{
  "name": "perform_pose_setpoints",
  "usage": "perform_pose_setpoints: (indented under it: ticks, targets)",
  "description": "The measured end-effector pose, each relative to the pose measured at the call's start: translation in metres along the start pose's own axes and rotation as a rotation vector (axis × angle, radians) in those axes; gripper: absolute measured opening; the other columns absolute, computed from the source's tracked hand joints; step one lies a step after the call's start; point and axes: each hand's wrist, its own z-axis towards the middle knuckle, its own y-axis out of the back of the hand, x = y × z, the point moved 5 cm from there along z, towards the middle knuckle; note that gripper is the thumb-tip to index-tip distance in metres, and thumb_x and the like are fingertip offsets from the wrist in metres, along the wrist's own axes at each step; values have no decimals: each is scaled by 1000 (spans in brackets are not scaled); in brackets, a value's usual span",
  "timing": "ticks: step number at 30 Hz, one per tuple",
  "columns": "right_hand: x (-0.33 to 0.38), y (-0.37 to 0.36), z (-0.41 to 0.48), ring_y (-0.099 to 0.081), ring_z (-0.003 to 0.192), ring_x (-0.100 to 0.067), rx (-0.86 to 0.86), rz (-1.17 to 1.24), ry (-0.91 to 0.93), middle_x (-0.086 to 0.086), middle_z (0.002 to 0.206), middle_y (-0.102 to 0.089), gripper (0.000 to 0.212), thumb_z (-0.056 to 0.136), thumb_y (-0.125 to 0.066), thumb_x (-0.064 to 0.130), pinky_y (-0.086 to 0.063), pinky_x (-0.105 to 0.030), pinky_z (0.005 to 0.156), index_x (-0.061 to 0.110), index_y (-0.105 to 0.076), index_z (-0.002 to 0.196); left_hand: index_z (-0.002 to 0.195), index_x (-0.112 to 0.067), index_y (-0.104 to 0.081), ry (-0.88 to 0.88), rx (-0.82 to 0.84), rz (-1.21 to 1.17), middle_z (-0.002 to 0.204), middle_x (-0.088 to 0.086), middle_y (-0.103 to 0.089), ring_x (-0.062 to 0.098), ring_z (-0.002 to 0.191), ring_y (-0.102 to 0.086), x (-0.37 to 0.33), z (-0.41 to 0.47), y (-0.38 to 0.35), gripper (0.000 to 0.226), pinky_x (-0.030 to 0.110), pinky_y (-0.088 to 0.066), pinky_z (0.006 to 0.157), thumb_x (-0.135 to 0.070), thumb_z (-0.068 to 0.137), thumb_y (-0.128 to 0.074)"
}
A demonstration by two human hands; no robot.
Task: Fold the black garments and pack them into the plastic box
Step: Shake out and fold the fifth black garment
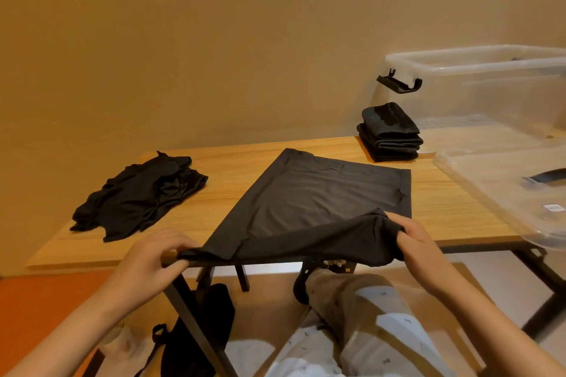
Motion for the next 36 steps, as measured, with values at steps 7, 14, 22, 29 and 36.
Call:
perform_pose_setpoints:
  ticks: [7,14,22,29,36]
  targets:
    - [20,28,6,-64,71,-16,31,119,-107,-1,78,-69,47,77,-68,50,-49,-20,60,4,-67,86,80,-28,-69,187,-37,-521,87,-9,-69,3,88,-62,-30,31,25,21,27,-41,83,-15,94,-59]
    - [45,33,58,-62,95,-19,-88,92,-212,-8,105,-66,23,101,-41,19,-47,-27,76,19,-63,101,109,-11,-67,373,-111,-856,98,-1,-73,20,102,-66,-32,98,-1,26,30,-49,78,-20,101,-44]
    - [3,57,113,-65,87,-28,-182,78,-561,-14,94,-69,22,99,-51,24,-51,-36,74,8,-65,104,115,-9,-61,796,56,-1071,91,7,-74,18,85,-70,-8,165,-46,24,32,-54,66,-24,101,-48]
    - [-26,62,120,-69,91,-26,28,-222,-732,-10,97,-73,54,65,-83,42,-53,-41,91,5,-69,103,107,-8,-64,989,296,-1007,94,12,-75,25,98,-67,13,179,-82,18,35,-53,81,-16,91,-65]
    - [-28,54,138,-63,82,-20,-24,-507,-632,-18,103,-68,47,80,-75,36,-46,-30,72,-1,-66,107,107,-5,-66,865,323,-819,102,11,-72,23,93,-67,8,186,-88,18,31,-51,71,-13,92,-63]
